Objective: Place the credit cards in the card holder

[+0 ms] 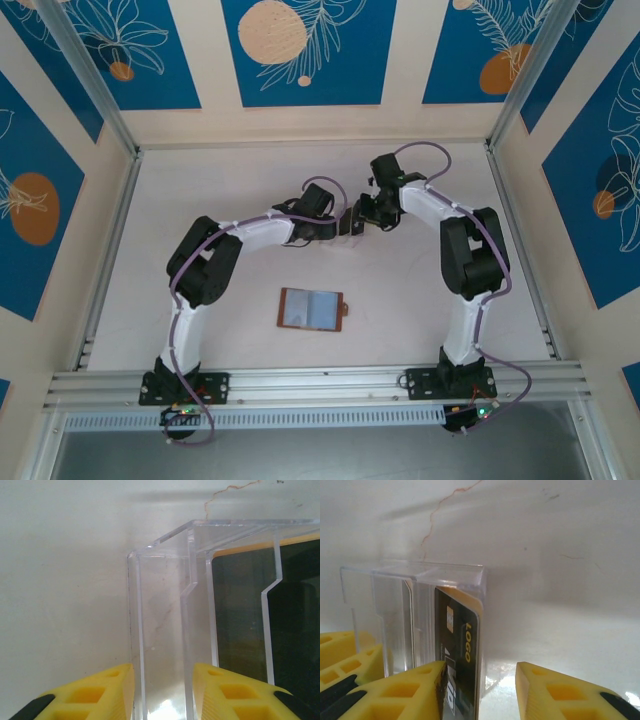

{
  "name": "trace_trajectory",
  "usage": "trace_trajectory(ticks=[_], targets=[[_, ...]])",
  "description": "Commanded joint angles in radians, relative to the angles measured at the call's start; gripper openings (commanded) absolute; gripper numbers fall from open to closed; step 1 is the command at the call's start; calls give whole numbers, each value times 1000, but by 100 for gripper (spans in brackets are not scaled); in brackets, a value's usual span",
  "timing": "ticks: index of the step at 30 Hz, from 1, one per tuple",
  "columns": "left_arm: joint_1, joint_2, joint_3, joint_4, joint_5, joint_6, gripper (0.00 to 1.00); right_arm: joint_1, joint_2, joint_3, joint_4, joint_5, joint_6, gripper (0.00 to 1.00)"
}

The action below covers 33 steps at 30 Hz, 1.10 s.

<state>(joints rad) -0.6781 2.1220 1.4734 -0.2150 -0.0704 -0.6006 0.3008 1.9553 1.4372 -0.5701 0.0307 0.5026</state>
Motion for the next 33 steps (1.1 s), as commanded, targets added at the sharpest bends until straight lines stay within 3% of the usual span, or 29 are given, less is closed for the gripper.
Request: trace_trajectory(ticks=[1,14,22,33], targets=[[21,74,-61,-89,-25,-1,35,-19,12,-31,29,-38,17,42],[26,82,-85,-83,-37,-31,35,-69,-88,-133,71,-24,21,36],[27,82,-83,-89,-43,-34,35,-53,-96,-86,4,40,-2,25],[27,91,-87,-85,-40,-39,34,11,-83,19,-96,163,-43,23]])
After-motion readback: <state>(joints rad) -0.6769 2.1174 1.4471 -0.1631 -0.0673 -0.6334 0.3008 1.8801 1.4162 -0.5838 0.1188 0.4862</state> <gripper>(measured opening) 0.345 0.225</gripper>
